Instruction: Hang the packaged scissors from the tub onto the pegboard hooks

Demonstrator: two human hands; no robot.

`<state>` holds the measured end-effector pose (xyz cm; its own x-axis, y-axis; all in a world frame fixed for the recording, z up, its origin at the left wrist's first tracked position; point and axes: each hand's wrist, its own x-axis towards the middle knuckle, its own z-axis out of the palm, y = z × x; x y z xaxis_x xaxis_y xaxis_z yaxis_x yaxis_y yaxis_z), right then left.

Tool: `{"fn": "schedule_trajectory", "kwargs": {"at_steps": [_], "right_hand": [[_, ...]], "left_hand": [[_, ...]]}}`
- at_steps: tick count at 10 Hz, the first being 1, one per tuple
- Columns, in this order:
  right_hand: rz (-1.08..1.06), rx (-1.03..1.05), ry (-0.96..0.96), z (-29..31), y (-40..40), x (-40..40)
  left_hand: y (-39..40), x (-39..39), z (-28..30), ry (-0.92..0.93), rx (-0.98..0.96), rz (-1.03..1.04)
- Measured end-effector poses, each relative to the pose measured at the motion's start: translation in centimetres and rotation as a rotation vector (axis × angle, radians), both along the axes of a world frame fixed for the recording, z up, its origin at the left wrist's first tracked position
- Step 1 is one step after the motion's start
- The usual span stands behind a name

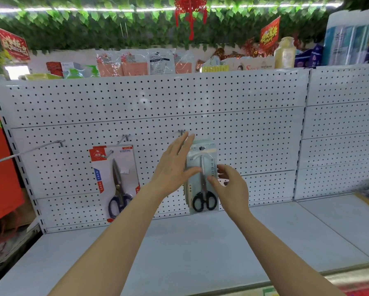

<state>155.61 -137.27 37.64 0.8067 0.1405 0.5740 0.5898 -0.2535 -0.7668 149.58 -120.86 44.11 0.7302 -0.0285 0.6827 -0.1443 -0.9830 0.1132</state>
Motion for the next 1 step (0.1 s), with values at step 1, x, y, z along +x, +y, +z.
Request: {"fn": "schedule_trajectory", "kwargs": {"at_steps": [1], "right_hand": [[-0.051,-0.118,-0.040,0.33,-0.69,-0.62]], "left_hand": [[0.48,-1.52,-0.28,0.013,0.045,0.069]]}}
